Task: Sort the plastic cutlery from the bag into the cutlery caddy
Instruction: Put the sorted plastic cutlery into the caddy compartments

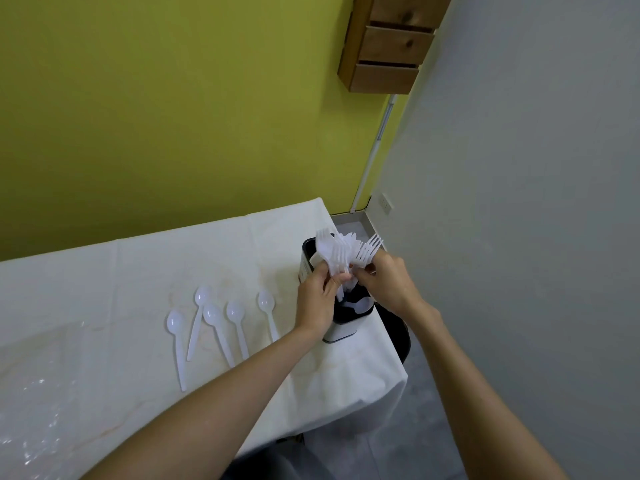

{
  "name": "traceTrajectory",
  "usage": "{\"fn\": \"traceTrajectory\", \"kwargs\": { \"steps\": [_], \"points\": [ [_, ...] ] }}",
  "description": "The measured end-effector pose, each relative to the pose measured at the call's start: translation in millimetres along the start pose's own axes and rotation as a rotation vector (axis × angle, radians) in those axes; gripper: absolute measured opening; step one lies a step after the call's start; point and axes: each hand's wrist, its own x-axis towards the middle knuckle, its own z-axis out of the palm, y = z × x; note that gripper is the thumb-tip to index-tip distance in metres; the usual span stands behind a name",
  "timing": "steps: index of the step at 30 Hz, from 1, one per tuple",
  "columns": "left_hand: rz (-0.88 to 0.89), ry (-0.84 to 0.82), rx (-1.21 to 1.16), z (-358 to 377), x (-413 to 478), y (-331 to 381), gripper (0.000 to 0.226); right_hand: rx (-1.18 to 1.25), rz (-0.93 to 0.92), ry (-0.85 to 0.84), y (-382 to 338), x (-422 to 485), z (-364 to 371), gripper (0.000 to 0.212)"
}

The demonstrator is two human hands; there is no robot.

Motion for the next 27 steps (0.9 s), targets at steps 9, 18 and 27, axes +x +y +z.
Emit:
{"fn": "traceTrajectory", "kwargs": {
  "steps": [9,18,27],
  "points": [
    [0.035,-0.082,0.222,-10,5,-10,0.016,-0.013,0.036,-0.063,3,-1,-5,0.011],
    [0.188,-0.118,0.353,-21,3,-14,0.018,0.040,0.000,-0.034,4,-10,3,0.024],
    [0.238,-0.136,0.295,-47,-8,-33,0.047,0.093,-0.058,0.296,-4,-28,23,0.047]
  ]
}}
